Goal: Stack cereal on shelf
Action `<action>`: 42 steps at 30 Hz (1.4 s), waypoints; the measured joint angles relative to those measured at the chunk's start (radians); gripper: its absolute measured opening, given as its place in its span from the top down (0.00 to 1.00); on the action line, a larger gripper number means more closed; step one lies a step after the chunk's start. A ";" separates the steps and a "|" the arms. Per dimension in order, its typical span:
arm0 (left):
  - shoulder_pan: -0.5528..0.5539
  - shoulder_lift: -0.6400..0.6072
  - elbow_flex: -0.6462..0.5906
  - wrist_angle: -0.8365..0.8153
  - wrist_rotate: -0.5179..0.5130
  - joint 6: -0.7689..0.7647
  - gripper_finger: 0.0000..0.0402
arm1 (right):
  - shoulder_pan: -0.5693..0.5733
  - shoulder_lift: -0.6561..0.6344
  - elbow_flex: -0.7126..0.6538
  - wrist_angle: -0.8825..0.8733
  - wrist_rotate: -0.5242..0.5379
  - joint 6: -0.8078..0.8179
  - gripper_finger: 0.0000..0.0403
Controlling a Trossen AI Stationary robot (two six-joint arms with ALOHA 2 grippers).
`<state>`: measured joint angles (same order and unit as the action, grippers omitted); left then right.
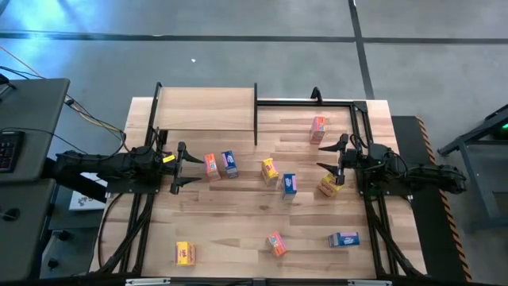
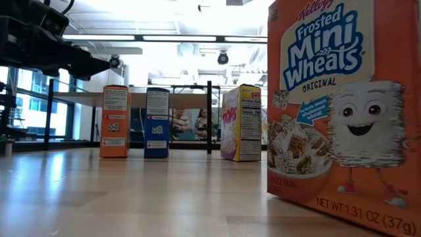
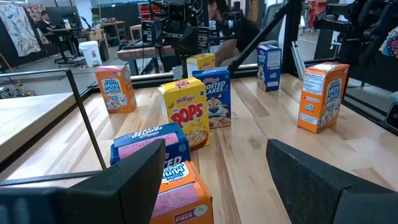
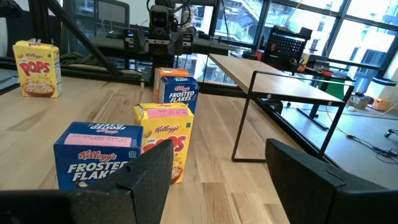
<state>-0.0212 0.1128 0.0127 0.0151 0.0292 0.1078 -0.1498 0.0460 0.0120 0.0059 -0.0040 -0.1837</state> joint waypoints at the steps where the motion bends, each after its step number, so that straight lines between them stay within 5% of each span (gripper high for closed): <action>1: 0.000 0.000 0.000 0.001 0.000 -0.001 0.33 | 0.000 0.000 0.000 0.000 0.000 0.000 0.38; 13: 0.000 0.000 0.000 0.035 -0.034 -0.062 0.33 | 0.000 0.000 0.000 0.000 0.000 0.000 0.38; 19: 0.000 0.000 0.000 0.140 -0.185 -0.241 0.33 | 0.000 0.000 0.000 0.000 0.000 0.000 0.38; 29: 0.000 0.007 0.029 0.161 -0.362 -0.287 0.33 | 0.000 0.000 0.000 0.000 0.000 0.000 0.38; 42: 0.000 0.249 0.236 0.075 -0.481 -0.412 0.33 | 0.000 0.000 0.000 0.000 0.000 0.000 0.38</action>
<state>-0.0216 0.3620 0.2488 0.0904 -0.4516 -0.3046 -0.1497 0.0462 0.0120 0.0059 -0.0040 -0.1837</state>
